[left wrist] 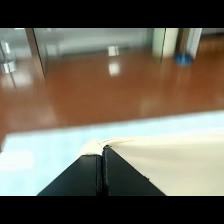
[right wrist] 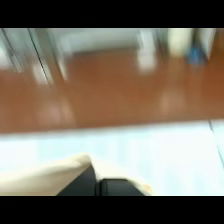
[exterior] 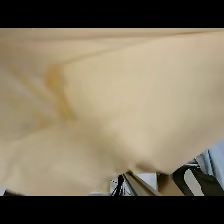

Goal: Fold the shirts.

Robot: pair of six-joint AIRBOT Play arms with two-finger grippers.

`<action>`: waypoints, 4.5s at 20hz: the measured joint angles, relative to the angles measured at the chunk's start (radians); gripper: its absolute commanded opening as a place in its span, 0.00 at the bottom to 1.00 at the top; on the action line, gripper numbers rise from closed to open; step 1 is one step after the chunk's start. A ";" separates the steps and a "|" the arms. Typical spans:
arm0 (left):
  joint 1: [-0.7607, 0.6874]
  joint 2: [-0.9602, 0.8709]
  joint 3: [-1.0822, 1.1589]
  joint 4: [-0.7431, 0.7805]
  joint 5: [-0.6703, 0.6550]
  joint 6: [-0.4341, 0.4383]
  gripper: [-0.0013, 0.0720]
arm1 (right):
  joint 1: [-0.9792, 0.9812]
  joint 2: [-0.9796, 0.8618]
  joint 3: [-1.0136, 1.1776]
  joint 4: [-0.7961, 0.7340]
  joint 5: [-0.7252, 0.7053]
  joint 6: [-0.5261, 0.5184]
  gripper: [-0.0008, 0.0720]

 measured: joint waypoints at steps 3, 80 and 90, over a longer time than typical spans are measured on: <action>0.000 -0.108 -0.063 -0.053 -0.119 -0.013 0.04 | 0.000 -0.099 -0.003 -0.035 0.188 -0.021 0.04; -0.213 -0.688 -1.396 -0.491 0.439 0.144 0.05 | -0.227 -0.631 -0.658 -0.032 0.000 -0.259 0.63; -0.196 -0.701 -1.395 -0.489 0.431 0.215 0.05 | -0.305 -0.631 -0.921 -0.063 -0.053 -0.317 0.69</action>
